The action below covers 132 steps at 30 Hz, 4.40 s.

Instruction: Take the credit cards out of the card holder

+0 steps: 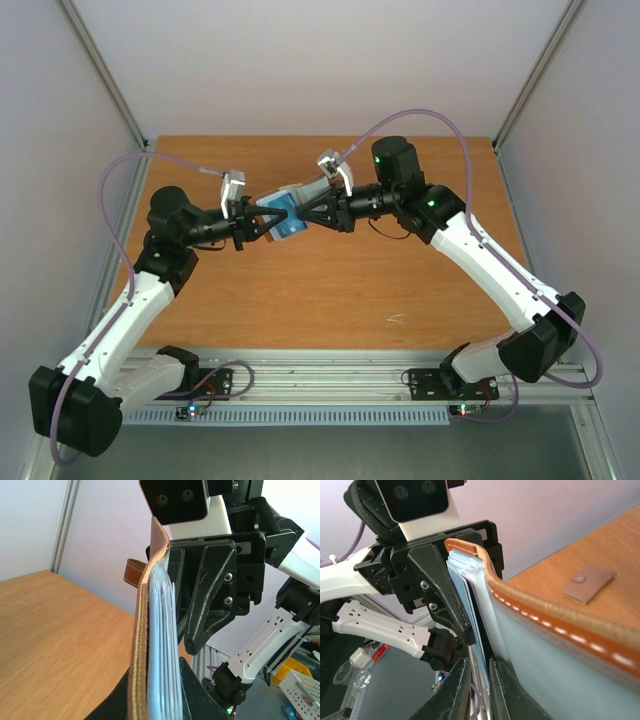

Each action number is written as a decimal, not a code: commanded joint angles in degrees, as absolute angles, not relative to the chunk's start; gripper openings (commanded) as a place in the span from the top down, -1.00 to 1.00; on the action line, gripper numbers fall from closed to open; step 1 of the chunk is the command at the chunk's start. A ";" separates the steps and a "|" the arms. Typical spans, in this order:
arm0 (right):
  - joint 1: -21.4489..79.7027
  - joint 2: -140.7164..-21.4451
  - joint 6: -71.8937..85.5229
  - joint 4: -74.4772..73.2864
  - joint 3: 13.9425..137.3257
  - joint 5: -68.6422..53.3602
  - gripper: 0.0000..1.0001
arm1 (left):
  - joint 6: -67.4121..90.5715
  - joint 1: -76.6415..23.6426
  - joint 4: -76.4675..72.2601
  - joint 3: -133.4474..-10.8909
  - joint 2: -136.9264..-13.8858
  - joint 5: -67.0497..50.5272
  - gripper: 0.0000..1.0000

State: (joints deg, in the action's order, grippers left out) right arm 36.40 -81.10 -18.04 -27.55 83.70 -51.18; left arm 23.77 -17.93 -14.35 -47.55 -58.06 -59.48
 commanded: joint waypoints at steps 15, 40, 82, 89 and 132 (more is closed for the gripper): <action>36.16 -76.82 -13.49 -15.06 78.04 -55.30 0.98 | 23.40 -19.69 -20.08 -46.53 -56.39 -60.60 0.61; 31.42 -72.13 -15.52 -20.68 76.15 -53.05 0.98 | 23.99 -19.69 -20.91 -46.44 -56.36 -61.15 0.55; 0.00 -65.45 23.50 -30.00 60.25 -18.57 0.98 | 14.83 -19.64 9.44 -43.92 -55.65 -10.21 0.99; -0.88 -66.90 43.01 -20.51 50.17 3.30 0.98 | 15.52 -19.60 7.48 -43.43 -55.55 -12.39 1.00; 12.82 -63.23 0.89 -24.48 65.98 -19.26 -0.29 | 15.91 -18.84 -2.94 -43.29 -55.76 -28.12 1.00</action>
State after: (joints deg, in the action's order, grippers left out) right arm 3.36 -63.02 38.74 -20.08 55.13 -3.11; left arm 15.99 -19.18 6.96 -41.93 -56.40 -19.59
